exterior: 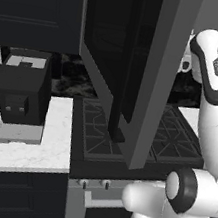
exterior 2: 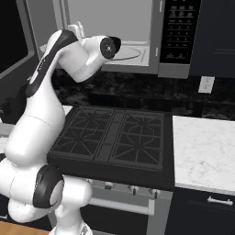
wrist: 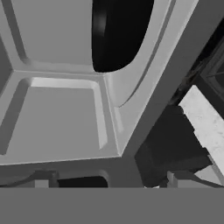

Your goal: Open the microwave, place the bowl with waffle inside the microwave, then close the microwave door and turn it on.

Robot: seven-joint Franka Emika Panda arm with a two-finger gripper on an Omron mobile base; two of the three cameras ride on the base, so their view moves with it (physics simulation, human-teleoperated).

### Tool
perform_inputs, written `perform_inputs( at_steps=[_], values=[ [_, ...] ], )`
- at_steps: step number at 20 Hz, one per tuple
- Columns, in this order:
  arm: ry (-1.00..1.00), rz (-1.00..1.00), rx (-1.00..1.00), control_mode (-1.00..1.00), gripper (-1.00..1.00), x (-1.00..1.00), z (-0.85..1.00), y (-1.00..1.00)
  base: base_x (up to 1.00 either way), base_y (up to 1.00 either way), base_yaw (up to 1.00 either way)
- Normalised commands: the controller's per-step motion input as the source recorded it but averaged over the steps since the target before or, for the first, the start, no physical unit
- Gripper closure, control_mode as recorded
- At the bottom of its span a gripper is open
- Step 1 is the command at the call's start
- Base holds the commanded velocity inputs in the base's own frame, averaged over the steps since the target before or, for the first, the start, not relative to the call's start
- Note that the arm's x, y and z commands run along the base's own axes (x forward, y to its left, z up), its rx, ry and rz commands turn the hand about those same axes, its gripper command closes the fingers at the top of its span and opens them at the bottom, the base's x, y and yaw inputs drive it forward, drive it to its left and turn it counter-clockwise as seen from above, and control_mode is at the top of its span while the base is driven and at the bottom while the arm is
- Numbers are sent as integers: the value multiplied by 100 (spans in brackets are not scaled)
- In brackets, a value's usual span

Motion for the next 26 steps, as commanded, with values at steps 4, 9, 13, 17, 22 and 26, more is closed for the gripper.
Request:
perform_inputs(
  at_steps=[4,9,13,17,22,26],
  values=[
    [-1,1,0,-100,-100,-100,13,-23,0,0,0],
    [0,0,0,-100,-100,-100,13,-8,0,0,0],
    [0,0,1,-100,-100,-100,24,0,0,0,0],
    [-7,0,1,-100,-100,-100,15,0,0,0,0],
    [-16,-1,0,-100,-100,-100,11,0,0,0,0],
    [-13,-5,6,-100,-100,-100,8,0,0,0,0]
  ],
)
